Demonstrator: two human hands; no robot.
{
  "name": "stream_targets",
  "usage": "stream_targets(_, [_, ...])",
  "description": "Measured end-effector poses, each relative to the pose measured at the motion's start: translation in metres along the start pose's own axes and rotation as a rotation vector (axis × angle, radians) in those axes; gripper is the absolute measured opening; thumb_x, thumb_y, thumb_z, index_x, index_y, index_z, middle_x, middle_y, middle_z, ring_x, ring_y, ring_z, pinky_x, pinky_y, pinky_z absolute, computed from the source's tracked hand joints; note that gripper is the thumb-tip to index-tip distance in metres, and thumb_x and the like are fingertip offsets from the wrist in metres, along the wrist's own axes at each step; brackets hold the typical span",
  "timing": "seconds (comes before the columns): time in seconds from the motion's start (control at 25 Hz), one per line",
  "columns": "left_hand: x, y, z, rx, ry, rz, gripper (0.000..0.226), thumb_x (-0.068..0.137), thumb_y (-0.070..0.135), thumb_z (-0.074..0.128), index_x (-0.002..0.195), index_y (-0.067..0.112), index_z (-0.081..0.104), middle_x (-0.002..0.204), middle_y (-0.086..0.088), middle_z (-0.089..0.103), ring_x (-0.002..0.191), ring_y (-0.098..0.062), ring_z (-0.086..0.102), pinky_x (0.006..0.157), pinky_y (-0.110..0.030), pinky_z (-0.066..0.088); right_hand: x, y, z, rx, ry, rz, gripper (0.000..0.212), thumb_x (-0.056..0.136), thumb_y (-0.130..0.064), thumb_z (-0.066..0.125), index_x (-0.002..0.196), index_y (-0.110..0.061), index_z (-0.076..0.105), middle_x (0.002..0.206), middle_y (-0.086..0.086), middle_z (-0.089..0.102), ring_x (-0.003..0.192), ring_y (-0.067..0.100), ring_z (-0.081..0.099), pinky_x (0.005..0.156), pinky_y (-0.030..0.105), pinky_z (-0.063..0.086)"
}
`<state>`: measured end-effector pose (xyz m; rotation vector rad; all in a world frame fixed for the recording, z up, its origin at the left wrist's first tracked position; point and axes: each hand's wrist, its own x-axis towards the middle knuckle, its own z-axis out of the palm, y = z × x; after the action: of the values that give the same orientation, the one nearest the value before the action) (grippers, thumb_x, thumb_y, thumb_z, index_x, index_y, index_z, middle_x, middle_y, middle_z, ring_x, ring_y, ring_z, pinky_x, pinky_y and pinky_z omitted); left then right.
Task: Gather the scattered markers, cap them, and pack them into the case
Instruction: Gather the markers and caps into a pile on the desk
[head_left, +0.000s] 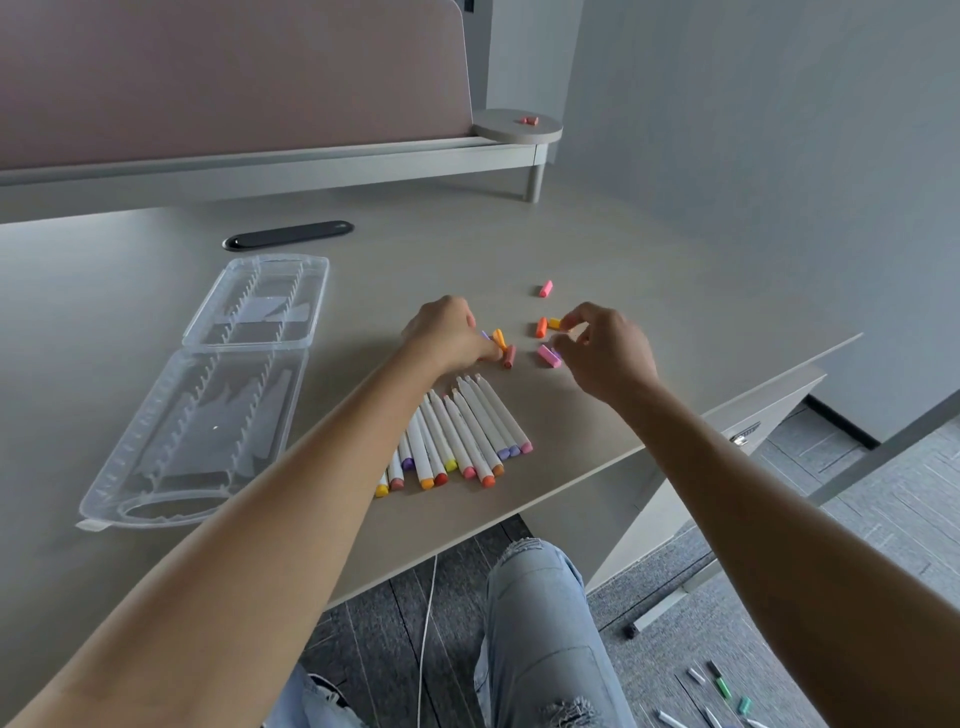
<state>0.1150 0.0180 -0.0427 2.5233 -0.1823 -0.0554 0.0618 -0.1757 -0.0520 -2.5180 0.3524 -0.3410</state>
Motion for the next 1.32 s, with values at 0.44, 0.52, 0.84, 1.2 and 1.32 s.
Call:
stream_targets(0.44, [0.010,-0.010,0.008,-0.206,0.055,-0.087,0.029,0.070,0.038,0.075,0.079,0.013,0.063,0.076,-0.005,0.063,0.065,-0.025,0.052,0.061,-0.029,0.041,0.004,-0.004,0.015,-0.232,-0.012,-0.067,0.023,0.095,-0.029,0.050,0.092,-0.010,0.063,0.095,0.009,0.060,0.083,0.033,0.055,0.065,0.033,0.036])
stream_targets(0.52, [0.013,-0.007,0.001,-0.532,0.074,-0.189,0.020,0.063,0.028,0.059,0.071,0.009,0.056,0.073,-0.007,0.065,0.052,-0.023,0.042,0.050,-0.024,0.033,0.006,-0.003,0.009,-0.099,-0.028,0.062,0.027,0.097,-0.028,0.043,0.081,-0.008,0.052,0.086,0.012,0.052,0.079,0.035,0.047,0.066,0.035,0.032])
stream_targets(0.84, [0.016,-0.004,0.001,-1.294,-0.187,-0.494,0.016,0.088,0.005,0.037,0.078,0.009,0.049,0.062,-0.005,0.043,0.044,-0.014,0.034,0.038,-0.015,0.030,0.008,0.010,-0.015,0.824,-0.093,0.517,0.031,0.104,-0.030,0.047,0.076,-0.016,0.049,0.064,0.004,0.050,0.045,0.014,0.032,0.046,0.022,0.024])
stream_targets(1.2, [0.031,-0.005,0.010,-1.061,-0.041,-0.509,0.029,0.098,0.017,0.049,0.069,0.012,0.050,0.059,-0.004,0.044,0.039,-0.014,0.032,0.038,-0.012,0.026,0.024,0.011,-0.015,0.513,-0.076,0.370,0.040,0.095,0.002,0.037,0.098,-0.009,0.076,0.077,0.004,0.062,0.060,0.018,0.051,0.048,0.026,0.039])
stream_targets(1.32, [0.040,-0.009,0.014,-0.682,0.045,-0.377,0.019,0.094,0.009,0.044,0.086,0.005,0.061,0.065,-0.011,0.048,0.043,-0.019,0.036,0.044,-0.019,0.034,0.028,0.013,-0.010,0.104,-0.020,0.205,0.020,0.090,-0.018,0.056,0.091,-0.011,0.075,0.084,0.007,0.070,0.076,0.027,0.063,0.061,0.030,0.046])
